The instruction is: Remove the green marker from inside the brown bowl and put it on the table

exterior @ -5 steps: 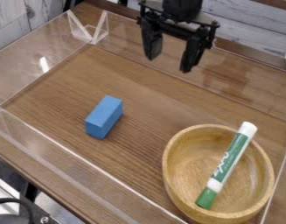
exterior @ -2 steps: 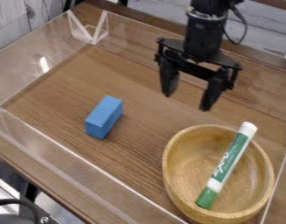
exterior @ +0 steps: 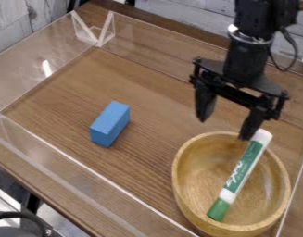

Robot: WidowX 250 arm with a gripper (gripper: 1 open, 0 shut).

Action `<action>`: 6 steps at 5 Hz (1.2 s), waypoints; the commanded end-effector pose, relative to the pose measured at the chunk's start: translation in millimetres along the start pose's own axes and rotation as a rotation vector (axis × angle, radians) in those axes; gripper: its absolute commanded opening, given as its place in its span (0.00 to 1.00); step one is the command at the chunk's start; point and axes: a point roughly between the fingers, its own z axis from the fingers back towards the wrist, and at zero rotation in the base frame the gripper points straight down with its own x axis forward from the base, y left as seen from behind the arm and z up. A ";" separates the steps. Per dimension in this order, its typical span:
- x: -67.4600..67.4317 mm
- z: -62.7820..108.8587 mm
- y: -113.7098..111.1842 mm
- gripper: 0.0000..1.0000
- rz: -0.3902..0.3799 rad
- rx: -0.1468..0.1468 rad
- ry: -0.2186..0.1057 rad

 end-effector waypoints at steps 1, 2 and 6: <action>0.5 15.7 -15.0 1.00 -0.014 -0.017 -0.097; 0.6 9.5 -23.6 1.00 -0.021 -0.020 -0.112; 8.0 -19.0 -34.1 1.00 -0.035 -0.037 -0.152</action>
